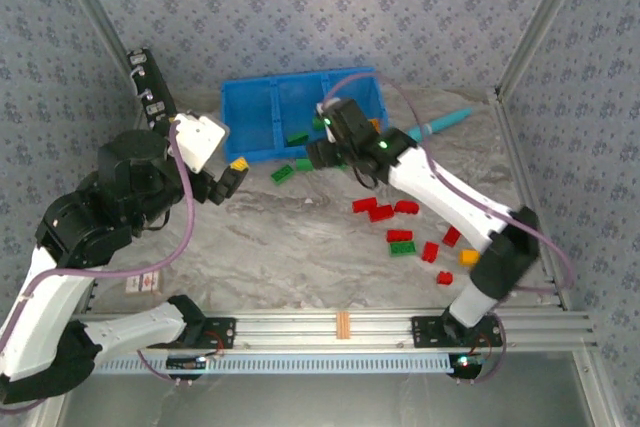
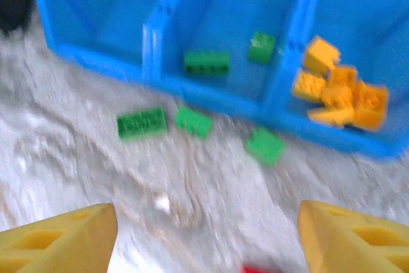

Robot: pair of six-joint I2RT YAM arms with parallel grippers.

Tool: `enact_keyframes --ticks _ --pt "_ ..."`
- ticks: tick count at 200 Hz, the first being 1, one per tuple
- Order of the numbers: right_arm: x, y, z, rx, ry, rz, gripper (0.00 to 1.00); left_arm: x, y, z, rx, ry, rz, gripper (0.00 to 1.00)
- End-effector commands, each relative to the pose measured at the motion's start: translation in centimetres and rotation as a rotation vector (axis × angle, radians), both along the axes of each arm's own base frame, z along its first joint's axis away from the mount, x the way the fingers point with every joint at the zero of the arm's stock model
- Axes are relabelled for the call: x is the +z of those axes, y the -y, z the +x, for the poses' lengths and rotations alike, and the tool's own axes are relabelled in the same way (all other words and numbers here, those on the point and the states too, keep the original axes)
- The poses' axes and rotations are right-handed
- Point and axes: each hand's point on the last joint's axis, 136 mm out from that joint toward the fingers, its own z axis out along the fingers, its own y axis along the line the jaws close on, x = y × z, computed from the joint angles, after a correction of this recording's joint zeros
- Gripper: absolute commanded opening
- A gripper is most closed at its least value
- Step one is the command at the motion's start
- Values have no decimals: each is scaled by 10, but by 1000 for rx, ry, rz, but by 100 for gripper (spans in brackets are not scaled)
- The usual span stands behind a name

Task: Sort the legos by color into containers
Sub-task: Pick up the lego from the bottom-right of the table.

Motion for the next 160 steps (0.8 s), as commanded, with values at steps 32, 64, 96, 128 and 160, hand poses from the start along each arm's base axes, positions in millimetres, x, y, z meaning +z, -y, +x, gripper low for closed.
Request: enact_keyframes --ticks 32,64,96,128,160 --pt "-93 123 -108 -349 -233 13 87 12 -1 -9 -27 7 -60 100" --pt "-129 147 -147 -444 -295 95 89 11 3 -9 -37 -4 -62 100" --pt "-157 163 -165 -486 -337 60 91 8 6 -7 -39 -19 -57 100" --pt "-175 165 -166 -474 -371 26 94 8 9 -4 -39 -31 -55 100" --pt "-184 169 -160 -471 -395 -5 95 7 12 -1 -38 -38 -50 100"
